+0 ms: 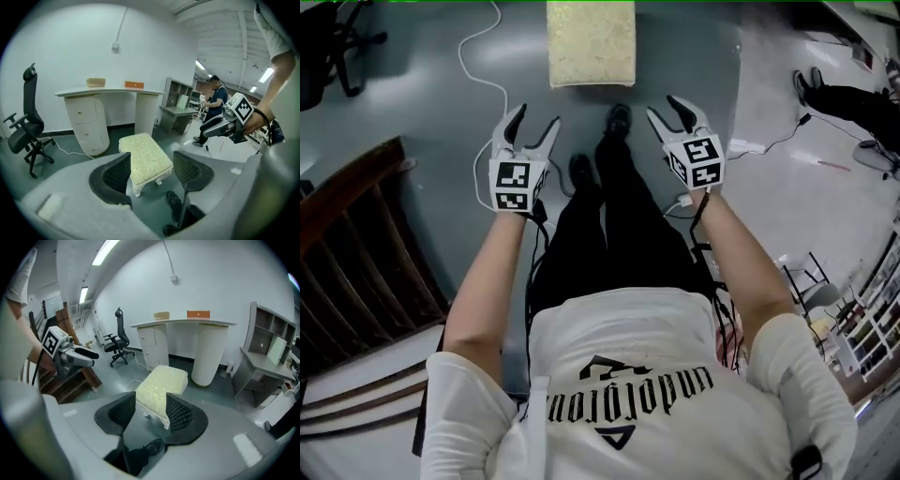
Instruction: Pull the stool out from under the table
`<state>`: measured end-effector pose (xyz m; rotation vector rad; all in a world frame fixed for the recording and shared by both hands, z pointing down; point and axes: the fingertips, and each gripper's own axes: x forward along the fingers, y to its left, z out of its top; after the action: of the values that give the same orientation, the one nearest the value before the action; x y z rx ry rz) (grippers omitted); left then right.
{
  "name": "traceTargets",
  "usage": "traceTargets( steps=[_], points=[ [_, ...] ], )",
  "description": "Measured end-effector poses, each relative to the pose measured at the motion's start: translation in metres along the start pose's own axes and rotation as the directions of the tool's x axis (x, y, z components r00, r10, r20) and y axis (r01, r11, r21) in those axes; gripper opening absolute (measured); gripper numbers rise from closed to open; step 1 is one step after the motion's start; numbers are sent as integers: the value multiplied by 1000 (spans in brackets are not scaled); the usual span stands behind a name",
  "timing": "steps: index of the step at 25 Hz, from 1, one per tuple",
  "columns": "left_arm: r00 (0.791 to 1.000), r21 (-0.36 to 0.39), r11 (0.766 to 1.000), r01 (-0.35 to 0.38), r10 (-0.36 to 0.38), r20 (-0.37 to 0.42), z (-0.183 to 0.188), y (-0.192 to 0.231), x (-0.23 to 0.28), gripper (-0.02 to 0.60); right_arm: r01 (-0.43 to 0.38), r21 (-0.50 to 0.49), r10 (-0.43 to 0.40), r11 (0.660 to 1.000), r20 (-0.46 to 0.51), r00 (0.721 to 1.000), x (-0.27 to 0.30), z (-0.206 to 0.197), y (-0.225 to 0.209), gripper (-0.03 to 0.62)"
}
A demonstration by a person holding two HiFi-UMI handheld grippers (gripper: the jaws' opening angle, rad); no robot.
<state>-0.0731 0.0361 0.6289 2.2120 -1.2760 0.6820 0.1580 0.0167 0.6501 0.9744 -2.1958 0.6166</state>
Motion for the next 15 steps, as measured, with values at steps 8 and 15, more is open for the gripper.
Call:
traceTargets(
  steps=[8,15],
  points=[
    [990,33,999,-5,1,138,107,-6,-91,225,-11,-73,21,997,134,991,-85,107,38,135],
    [966,61,998,-2,-14,259,179,-16,-169,137,5,-233,51,972,234,971,-150,187,75,58]
  ],
)
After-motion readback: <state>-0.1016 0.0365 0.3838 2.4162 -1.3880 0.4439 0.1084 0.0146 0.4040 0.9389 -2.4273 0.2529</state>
